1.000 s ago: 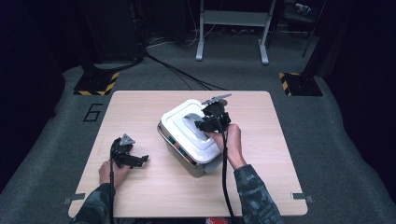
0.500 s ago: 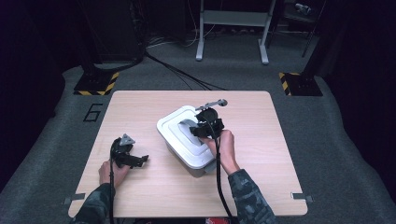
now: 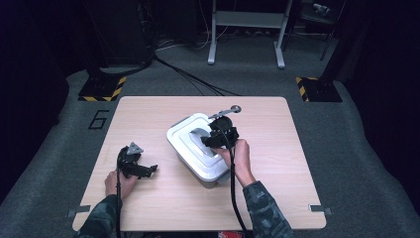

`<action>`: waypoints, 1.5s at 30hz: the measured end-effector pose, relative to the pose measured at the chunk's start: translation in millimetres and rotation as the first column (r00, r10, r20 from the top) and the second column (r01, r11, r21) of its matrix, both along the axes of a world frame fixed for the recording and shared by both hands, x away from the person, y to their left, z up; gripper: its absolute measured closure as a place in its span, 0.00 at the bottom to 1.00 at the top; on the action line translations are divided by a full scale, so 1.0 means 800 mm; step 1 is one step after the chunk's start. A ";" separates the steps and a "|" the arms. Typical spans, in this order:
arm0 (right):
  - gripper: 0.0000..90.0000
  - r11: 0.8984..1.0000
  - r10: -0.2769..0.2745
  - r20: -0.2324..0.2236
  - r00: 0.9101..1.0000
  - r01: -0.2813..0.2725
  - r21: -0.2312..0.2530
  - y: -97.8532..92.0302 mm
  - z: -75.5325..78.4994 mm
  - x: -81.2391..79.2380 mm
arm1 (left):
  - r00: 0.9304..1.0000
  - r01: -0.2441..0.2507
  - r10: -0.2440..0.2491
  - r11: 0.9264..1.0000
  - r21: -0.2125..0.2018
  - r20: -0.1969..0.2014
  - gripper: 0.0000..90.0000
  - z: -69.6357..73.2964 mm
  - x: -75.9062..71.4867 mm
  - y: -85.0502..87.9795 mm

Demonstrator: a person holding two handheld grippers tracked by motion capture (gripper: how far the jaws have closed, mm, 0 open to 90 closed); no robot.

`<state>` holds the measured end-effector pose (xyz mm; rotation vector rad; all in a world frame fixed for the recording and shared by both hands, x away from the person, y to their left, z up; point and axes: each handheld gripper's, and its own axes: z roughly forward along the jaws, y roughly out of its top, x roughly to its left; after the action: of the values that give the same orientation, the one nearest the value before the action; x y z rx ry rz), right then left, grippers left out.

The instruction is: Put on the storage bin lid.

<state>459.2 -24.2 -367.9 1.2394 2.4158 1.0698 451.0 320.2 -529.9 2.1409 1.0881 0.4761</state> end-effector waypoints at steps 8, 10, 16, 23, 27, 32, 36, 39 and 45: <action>0.18 0.999 0.012 0.035 0.999 -0.014 0.052 -0.026 0.013 0.002 | 1.000 -0.001 0.001 1.000 -0.001 0.002 0.00 0.000 0.000 0.000; 0.16 0.998 0.004 0.044 0.999 -0.006 0.057 -0.031 0.015 0.001 | 1.000 0.002 -0.002 1.000 0.000 -0.001 0.00 0.000 0.000 0.000; 0.06 0.995 -0.051 0.063 0.997 0.046 0.083 -0.069 0.023 0.000 | 1.000 0.000 0.000 1.000 -0.001 0.002 0.00 0.000 0.000 0.000; 0.00 0.987 -0.140 0.070 0.988 0.133 0.095 -0.128 0.020 -0.007 | 1.000 0.001 -0.001 1.000 0.001 -0.001 0.00 0.000 0.000 0.000; 0.00 0.979 -0.189 0.077 0.979 0.182 0.087 -0.158 0.011 -0.011 | 1.000 0.001 -0.001 1.000 0.000 0.000 0.00 0.000 0.000 0.000; 0.00 0.968 -0.245 0.061 0.968 0.240 0.070 -0.196 -0.013 -0.016 | 1.000 0.000 0.000 1.000 0.000 0.000 0.00 0.000 0.000 0.000; 0.00 0.957 -0.286 0.026 0.958 0.284 0.051 -0.222 -0.042 -0.019 | 1.000 -0.001 0.001 1.000 -0.002 0.004 0.00 0.000 0.000 0.000; 0.00 0.953 -0.303 0.007 0.953 0.302 0.037 -0.238 -0.066 -0.021 | 1.000 0.001 -0.001 1.000 0.001 -0.001 0.00 0.000 0.000 0.000; 0.00 0.940 -0.340 -0.051 0.939 0.341 0.007 -0.260 -0.114 -0.027 | 1.000 -0.001 0.001 1.000 -0.001 0.002 0.00 0.000 0.000 0.000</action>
<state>438.0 -232.3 -459.5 1.6317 2.1186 0.9642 451.1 320.0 -530.1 2.1391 1.0881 0.4779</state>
